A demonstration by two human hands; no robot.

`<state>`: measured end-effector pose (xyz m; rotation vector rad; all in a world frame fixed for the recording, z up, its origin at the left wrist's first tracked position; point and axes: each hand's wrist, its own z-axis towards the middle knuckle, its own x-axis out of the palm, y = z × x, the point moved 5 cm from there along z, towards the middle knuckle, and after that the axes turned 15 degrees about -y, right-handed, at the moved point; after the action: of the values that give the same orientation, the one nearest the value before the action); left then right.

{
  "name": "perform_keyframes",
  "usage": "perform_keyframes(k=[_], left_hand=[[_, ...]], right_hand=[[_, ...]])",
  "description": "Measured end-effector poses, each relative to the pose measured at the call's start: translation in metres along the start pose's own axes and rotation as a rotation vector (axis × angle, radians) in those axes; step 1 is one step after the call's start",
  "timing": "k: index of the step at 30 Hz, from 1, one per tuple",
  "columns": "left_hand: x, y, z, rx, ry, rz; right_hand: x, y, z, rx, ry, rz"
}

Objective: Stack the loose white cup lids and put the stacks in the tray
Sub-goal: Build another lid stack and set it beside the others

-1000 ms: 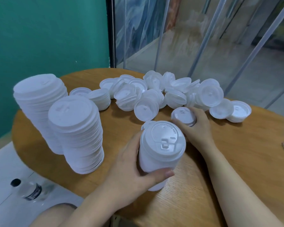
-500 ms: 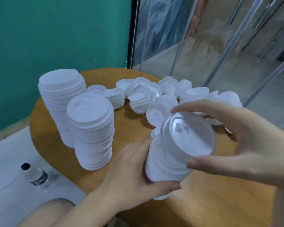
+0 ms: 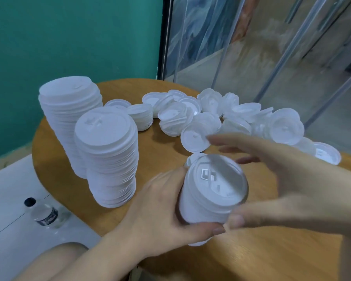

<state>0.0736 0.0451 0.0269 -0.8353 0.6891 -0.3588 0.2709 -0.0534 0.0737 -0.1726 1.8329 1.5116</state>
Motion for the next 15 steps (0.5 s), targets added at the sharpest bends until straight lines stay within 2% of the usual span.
perform_keyframes(k=[2,3,5,7,9,13,15], left_hand=[[-0.001,0.006,0.001,-0.023,-0.017,-0.015],[-0.001,0.006,0.0,-0.016,-0.013,-0.017],[-0.001,0.006,0.001,0.003,-0.026,-0.031],[-0.001,0.006,0.002,0.014,-0.04,-0.036],[-0.003,0.0,0.005,0.03,-0.034,-0.03],[-0.006,-0.003,0.008,0.077,-0.04,-0.06],[-0.005,0.0,0.004,0.085,-0.024,-0.062]], right_hand=[[0.001,0.063,-0.018,-0.359,-0.05,-0.092],[-0.003,0.085,-0.014,-0.339,-0.214,-0.035],[-0.013,0.061,-0.005,-0.352,-0.428,0.097],[-0.003,0.025,0.029,-0.317,-0.578,0.03],[0.014,-0.012,0.055,-0.351,-0.628,-0.156],[0.04,-0.063,0.079,-0.452,-0.612,-0.454],[0.046,-0.068,0.082,-0.543,-0.627,-0.487]])
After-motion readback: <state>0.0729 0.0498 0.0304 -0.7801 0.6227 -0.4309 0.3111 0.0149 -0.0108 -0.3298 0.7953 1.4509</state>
